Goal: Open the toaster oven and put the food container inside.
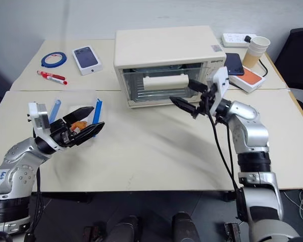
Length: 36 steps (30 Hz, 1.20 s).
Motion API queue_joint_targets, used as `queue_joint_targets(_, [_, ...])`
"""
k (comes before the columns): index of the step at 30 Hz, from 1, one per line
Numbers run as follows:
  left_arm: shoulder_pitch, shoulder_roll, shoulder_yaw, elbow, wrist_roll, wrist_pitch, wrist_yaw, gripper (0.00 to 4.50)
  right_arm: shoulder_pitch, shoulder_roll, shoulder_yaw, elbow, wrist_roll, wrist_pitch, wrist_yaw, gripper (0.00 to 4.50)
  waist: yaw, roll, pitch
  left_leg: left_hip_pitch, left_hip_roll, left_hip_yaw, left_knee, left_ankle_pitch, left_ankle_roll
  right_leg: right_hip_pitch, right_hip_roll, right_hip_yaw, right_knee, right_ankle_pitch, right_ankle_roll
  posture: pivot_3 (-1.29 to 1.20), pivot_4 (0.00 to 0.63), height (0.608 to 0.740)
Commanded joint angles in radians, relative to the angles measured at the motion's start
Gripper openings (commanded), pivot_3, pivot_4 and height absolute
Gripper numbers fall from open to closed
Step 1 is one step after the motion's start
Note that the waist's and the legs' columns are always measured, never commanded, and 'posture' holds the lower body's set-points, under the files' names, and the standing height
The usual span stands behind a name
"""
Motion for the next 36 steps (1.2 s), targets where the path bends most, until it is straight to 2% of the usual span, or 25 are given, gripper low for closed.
queue_joint_targets(1, [-0.052, 0.027, 0.003, 0.049, 0.036, -0.03, -0.025, 4.47, 0.077, -0.061, 0.038, -0.057, -0.055, -0.073, 0.08, 4.43, 0.004, 0.0, 0.0, 0.0, 0.0, 0.0, 0.001, 0.0, 0.0, 0.0, 0.0, 0.0, -0.001, 0.0, 0.0, 0.0, 0.15, 0.74])
queue_joint_targets(3, [-0.097, 0.034, 0.004, 0.099, 0.043, -0.032, -0.037, 4.47, 0.123, -0.079, 0.051, -0.06, -0.087, -0.127, 0.101, 4.43, 0.006, 0.0, 0.0, 0.0, 0.0, 0.0, 0.001, 0.0, 0.0, 0.0, 0.0, 0.0, -0.001, 0.0, 0.0, 0.0, 0.15, 0.74])
queue_joint_targets(7, [-0.192, 0.03, -0.028, 0.196, 0.086, -0.062, -0.066, 3.73, 0.151, -0.056, 0.039, -0.052, -0.104, -0.183, 0.08, 4.5, 0.004, 0.0, 0.0, 0.0, -0.001, 0.001, 0.002, 0.0, 0.0, 0.0, 0.001, 0.0, -0.001, 0.0, 0.0, 0.0, 0.15, 0.74])
queue_joint_targets(13, [-0.379, -0.068, -0.111, 0.406, 0.237, -0.217, -0.01, 2.25, 0.162, -0.035, 0.05, -0.038, -0.119, -0.222, 0.06, 4.5, 0.008, 0.0, 0.0, 0.0, -0.002, 0.0, 0.007, 0.0, 0.0, 0.0, 0.002, -0.002, 0.0, 0.0, 0.0, 0.0, 0.15, 0.74])
queue_joint_targets(17, [-0.458, -0.145, -0.152, 0.497, 0.267, -0.269, -0.045, 1.18, 0.169, -0.03, 0.052, -0.042, -0.119, -0.226, 0.053, 4.5, 0.008, -0.001, 0.0, -0.002, -0.003, -0.001, 0.009, 0.0, 0.0, 0.0, 0.002, -0.003, 0.002, 0.0, 0.001, 0.0, 0.15, 0.74])
queue_joint_targets(19, [-0.475, -0.156, -0.159, 0.519, 0.265, -0.274, -0.082, 0.62, 0.175, -0.033, 0.049, -0.047, -0.118, -0.227, 0.05, 4.5, 0.007, -0.001, 0.0, -0.003, -0.003, -0.001, 0.009, 0.0, 0.0, 0.0, 0.002, -0.003, 0.002, 0.0, 0.001, 0.0, 0.15, 0.74])
queue_joint_targets(22, [-0.47, -0.151, -0.152, 0.508, 0.243, -0.268, -0.129, 0.03, 0.18, -0.037, 0.029, -0.058, -0.098, -0.2, 0.035, 4.5, 0.0, -0.001, 0.0, -0.003, -0.002, -0.001, 0.009, 0.0, 0.0, 0.0, 0.003, -0.003, 0.003, 0.0, 0.001, 0.0, 0.15, 0.74])
queue_joint_targets(26, [-0.42, -0.117, -0.124, 0.449, 0.182, -0.181, -0.189, 0.03, 0.162, -0.037, 0.0, -0.047, -0.07, -0.163, 0.007, 4.5, 0.0, -0.001, 0.0, -0.003, -0.001, -0.001, 0.008, 0.0, 0.0, -0.001, 0.002, -0.003, 0.003, 0.0, 0.001, 0.0, 0.15, 0.74])
queue_joint_targets(27, [-0.406, -0.097, -0.126, 0.436, 0.174, -0.13, -0.192, 0.2, 0.146, -0.036, -0.006, -0.035, -0.066, -0.161, 0.003, 4.5, 0.0, -0.001, 0.0, -0.003, -0.002, -0.001, 0.008, 0.0, 0.0, 0.0, 0.002, -0.003, 0.003, 0.0, 0.001, 0.0, 0.15, 0.74])
queue_joint_targets(30, [-0.372, -0.077, -0.107, 0.41, 0.182, -0.128, -0.175, 0.79, 0.075, -0.022, -0.026, 0.027, -0.057, -0.15, -0.02, 4.5, 0.0, 0.0, 0.0, -0.002, -0.001, -0.001, 0.009, 0.0, 0.0, -0.001, 0.002, -0.003, 0.003, 0.0, 0.001, 0.0, 0.15, 0.74])
queue_joint_targets(35, [-0.333, -0.084, -0.091, 0.366, 0.202, -0.154, -0.131, 2.02, -0.098, 0.005, -0.013, 0.195, -0.083, -0.167, -0.025, 4.5, 0.004, -0.001, 0.0, -0.003, -0.002, -0.002, 0.01, 0.0, 0.0, -0.001, 0.001, -0.003, 0.001, 0.0, 0.001, 0.0, 0.15, 0.74])
queue_joint_targets(36, [-0.326, -0.088, -0.09, 0.354, 0.195, -0.153, -0.13, 2.02, -0.125, 0.009, -0.009, 0.226, -0.091, -0.174, -0.022, 4.5, 0.004, 0.0, 0.0, -0.003, -0.002, -0.002, 0.01, 0.0, 0.0, -0.001, 0.001, -0.003, 0.001, 0.0, 0.001, 0.0, 0.15, 0.74])
